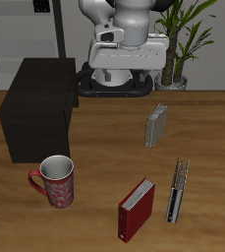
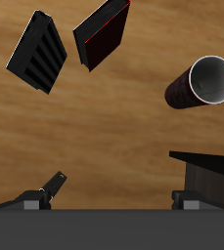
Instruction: Place the red book in the top region of the shelf
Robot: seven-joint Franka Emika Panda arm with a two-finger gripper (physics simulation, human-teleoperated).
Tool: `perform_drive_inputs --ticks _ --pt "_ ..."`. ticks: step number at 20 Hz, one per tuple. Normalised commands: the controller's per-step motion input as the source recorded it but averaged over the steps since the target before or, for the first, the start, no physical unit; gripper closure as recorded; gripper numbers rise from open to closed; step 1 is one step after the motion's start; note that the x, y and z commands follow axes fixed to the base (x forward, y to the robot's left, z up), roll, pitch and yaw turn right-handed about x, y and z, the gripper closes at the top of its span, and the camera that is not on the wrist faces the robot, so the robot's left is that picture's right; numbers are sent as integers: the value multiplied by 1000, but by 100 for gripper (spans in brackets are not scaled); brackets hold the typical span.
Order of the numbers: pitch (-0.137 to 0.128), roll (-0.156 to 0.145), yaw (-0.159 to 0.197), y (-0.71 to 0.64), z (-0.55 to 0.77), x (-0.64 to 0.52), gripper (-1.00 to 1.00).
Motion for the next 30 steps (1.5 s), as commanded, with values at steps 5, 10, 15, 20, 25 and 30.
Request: perform_drive_inputs --ticks 5,10,15,20,25,30 --pt "-8 20 -27 83 123 210 -100" --pt "-16 -22 -5 145 34 218 -100" --pt "-23 -11 -9 86 66 197 -100" --pt "-9 -11 -17 85 28 188 -100" --pt "-26 -21 6 195 55 328 -100" --pt "-58 2 -28 108 131 297 -100"
